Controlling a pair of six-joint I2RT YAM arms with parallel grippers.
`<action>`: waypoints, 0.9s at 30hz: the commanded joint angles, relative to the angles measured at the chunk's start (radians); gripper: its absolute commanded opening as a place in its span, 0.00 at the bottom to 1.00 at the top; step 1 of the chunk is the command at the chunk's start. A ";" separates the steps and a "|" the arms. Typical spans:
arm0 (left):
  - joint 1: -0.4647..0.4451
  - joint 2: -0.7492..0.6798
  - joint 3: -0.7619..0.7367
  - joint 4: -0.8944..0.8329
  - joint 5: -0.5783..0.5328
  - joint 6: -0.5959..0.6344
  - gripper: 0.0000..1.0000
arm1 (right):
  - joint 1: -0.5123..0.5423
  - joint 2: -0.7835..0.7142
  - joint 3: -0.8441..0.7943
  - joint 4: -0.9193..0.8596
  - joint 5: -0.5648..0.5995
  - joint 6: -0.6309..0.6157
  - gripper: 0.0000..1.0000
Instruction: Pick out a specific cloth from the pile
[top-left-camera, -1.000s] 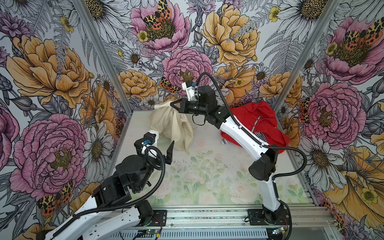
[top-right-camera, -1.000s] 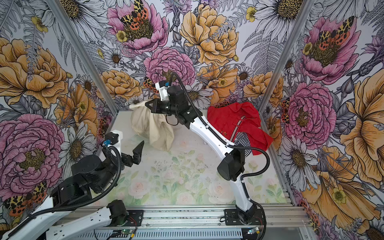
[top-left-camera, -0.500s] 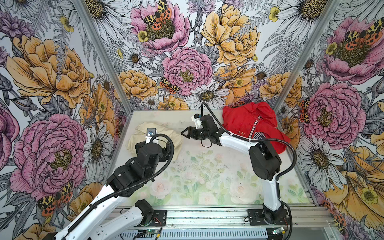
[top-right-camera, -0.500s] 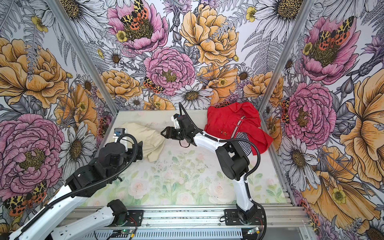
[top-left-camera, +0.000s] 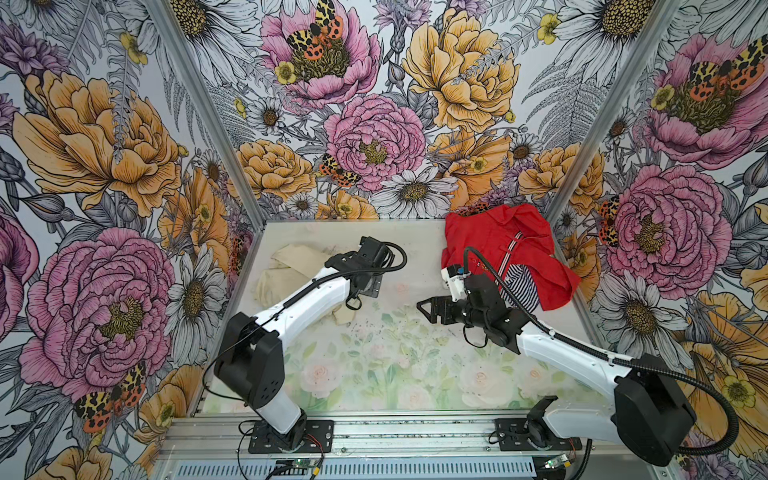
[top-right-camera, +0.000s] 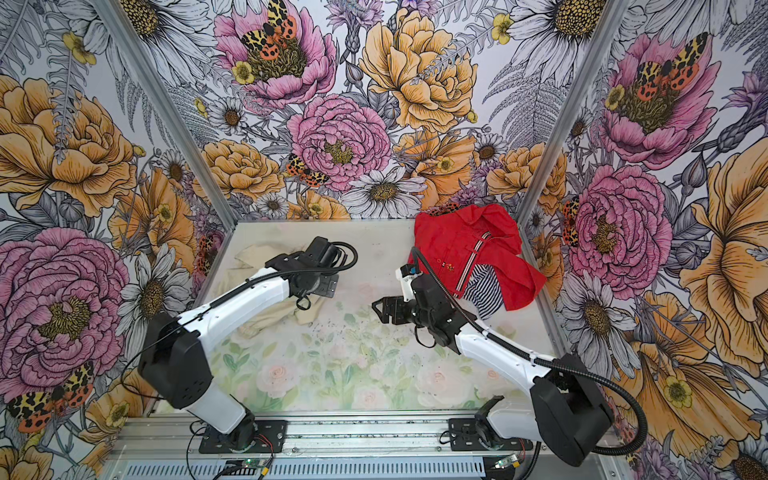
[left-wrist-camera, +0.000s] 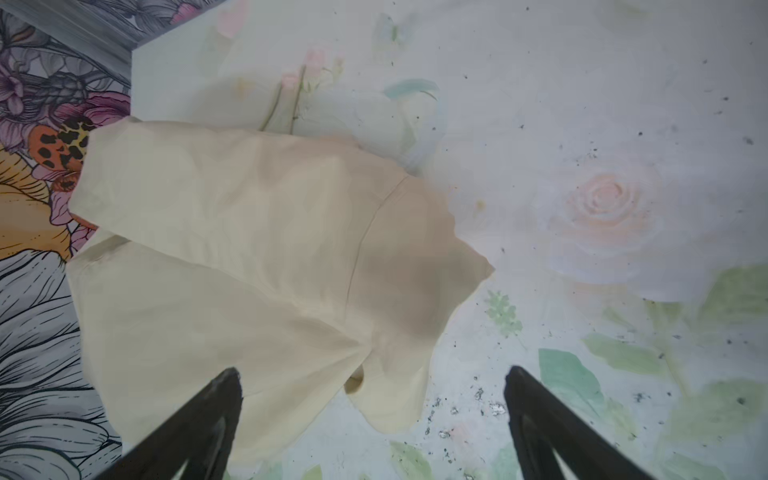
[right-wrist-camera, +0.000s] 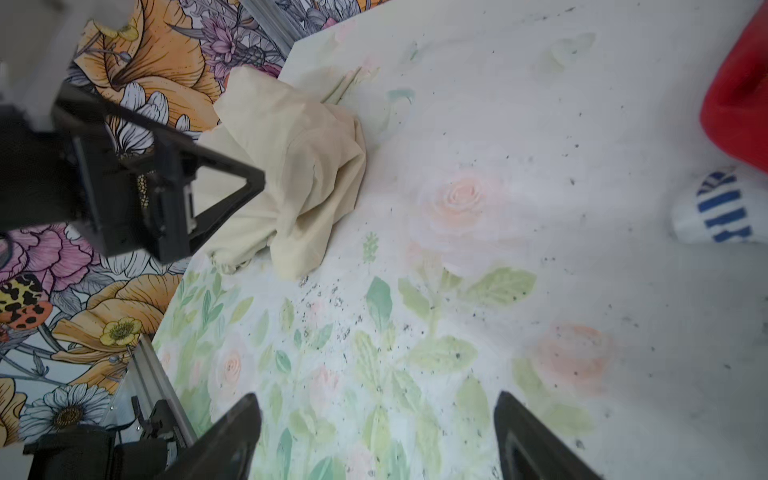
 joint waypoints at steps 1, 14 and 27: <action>0.021 0.133 0.089 -0.007 -0.024 0.025 0.99 | 0.030 -0.088 -0.048 -0.015 0.024 -0.013 0.88; 0.090 0.274 0.195 -0.004 -0.052 -0.043 0.03 | 0.055 -0.269 -0.070 -0.061 0.056 -0.023 0.99; 0.233 -0.170 0.493 -0.011 0.180 0.051 0.00 | 0.060 -0.199 -0.020 -0.059 0.078 -0.034 0.99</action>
